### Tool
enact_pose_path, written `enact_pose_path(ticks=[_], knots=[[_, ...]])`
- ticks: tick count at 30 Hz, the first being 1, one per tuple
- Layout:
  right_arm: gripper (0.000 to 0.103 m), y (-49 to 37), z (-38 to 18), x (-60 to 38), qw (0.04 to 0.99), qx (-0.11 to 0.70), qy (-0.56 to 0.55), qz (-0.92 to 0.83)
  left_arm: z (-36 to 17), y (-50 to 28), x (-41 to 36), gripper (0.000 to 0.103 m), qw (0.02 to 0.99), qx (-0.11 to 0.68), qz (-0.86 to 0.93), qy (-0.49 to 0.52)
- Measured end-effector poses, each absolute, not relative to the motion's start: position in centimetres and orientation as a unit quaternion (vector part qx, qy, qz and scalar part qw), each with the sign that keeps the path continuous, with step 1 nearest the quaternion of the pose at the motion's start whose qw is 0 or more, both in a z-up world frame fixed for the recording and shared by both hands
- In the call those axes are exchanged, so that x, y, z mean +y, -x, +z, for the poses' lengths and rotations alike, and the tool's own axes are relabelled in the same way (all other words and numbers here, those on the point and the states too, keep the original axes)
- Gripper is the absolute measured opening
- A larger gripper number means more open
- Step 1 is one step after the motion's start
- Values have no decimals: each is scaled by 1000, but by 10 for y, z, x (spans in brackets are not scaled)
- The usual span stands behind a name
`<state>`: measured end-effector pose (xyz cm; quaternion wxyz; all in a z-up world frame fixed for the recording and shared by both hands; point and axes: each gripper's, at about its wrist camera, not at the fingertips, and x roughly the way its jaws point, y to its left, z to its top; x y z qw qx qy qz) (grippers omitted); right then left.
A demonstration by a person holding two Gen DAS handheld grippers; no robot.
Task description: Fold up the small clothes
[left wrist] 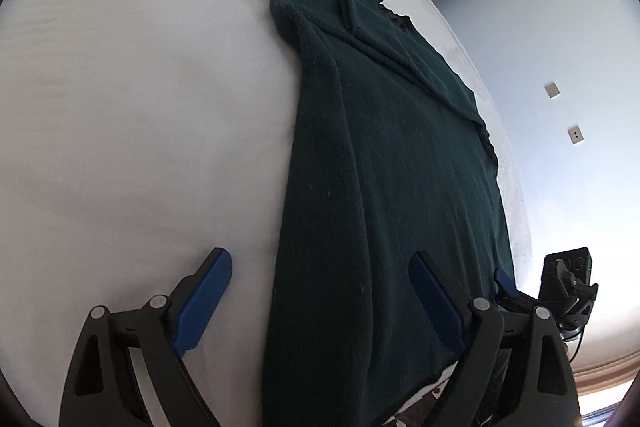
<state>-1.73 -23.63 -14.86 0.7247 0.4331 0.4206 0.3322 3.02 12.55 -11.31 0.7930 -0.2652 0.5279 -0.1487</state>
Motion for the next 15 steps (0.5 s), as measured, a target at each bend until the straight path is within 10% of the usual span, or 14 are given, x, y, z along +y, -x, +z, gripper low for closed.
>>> enact_pose_path(ticks=[3, 7, 15], knots=[[82, 31, -160, -237, 719, 422, -442, 330, -115, -16, 123, 77, 791, 531, -148, 267], [82, 43, -167, -238, 720, 424, -443, 324, -123, -11, 125, 10, 772, 548, -143, 289], [82, 50, -159, -228, 728, 425, -430, 323, -107, 34, 125, 9, 819, 500, -63, 274]])
